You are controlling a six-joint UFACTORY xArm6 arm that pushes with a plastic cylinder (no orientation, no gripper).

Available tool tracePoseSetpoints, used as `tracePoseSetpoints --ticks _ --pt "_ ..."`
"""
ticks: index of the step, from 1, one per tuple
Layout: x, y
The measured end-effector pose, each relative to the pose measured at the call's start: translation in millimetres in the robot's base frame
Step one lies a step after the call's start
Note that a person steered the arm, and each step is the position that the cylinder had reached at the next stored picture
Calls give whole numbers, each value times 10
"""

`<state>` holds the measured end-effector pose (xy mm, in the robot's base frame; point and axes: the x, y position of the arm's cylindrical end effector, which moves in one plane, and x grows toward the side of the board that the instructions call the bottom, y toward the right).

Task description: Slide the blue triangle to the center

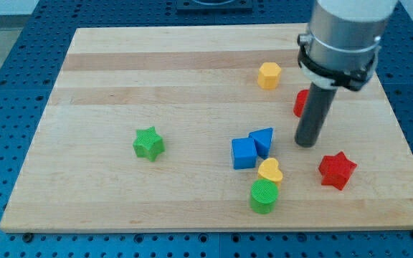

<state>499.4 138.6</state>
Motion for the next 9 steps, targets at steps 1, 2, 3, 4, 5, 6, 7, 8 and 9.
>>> tracePoseSetpoints --ticks 1,2,3,4,5,6,7,8,9 --pt "5 -8" --pt "178 -242" --pt "215 -276" --pt "233 -473" --pt "233 -571" --pt "207 -571" --pt "52 -566" --pt "-99 -566" --pt "-226 -698"
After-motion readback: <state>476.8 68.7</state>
